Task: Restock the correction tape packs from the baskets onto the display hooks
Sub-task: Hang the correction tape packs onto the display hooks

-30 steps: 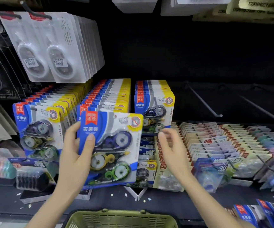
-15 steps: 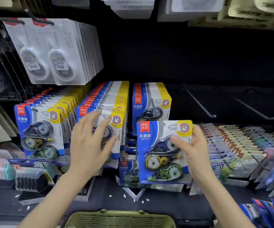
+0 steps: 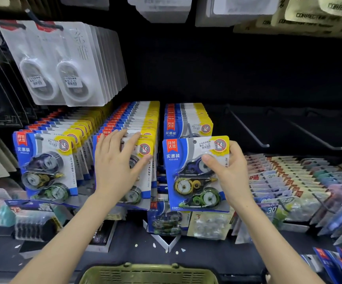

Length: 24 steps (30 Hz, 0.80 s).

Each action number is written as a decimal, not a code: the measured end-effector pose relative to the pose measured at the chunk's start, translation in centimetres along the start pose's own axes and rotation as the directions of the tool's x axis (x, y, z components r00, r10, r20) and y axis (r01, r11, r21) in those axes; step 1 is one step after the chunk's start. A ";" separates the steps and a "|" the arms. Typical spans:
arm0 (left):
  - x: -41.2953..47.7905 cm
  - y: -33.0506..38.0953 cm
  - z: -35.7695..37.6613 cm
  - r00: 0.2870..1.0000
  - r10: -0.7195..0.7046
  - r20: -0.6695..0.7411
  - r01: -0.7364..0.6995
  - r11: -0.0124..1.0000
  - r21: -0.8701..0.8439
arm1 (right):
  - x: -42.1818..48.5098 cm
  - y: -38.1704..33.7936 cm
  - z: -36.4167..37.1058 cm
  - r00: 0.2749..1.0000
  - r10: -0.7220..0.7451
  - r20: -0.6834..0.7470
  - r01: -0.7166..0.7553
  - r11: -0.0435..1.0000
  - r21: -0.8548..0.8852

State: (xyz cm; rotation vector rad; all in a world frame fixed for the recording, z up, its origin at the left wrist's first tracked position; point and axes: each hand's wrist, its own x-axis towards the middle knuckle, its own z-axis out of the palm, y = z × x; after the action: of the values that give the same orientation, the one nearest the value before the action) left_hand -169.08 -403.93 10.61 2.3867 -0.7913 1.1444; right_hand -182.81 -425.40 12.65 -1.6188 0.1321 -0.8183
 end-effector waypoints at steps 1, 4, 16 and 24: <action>0.0 0.1 0.1 1.000 -0.004 -0.015 0.004 1.000 0.002 | 0.0 0.0 0.1 1.000 -0.001 -0.005 0.001 1.000 -0.003; -0.2 0.1 0.5 0.999 -0.004 -0.054 0.004 1.000 0.008 | -0.1 0.3 0.2 1.000 0.005 -0.018 -0.005 1.000 -0.005; -0.4 0.0 1.3 0.992 0.010 -0.129 -0.010 1.000 0.002 | 3.2 3.7 0.9 0.993 0.116 -0.022 -0.117 0.990 -0.083; -0.5 -0.2 1.3 0.992 0.026 -0.123 -0.027 1.000 0.000 | 7.7 6.2 3.1 0.986 0.094 -0.135 -0.126 0.960 -0.248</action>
State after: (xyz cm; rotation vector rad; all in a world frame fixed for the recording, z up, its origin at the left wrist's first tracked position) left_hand -168.43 -404.37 9.43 2.2854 -0.7845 1.2867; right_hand -173.13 -428.31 10.34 -1.7848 0.4271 -0.8398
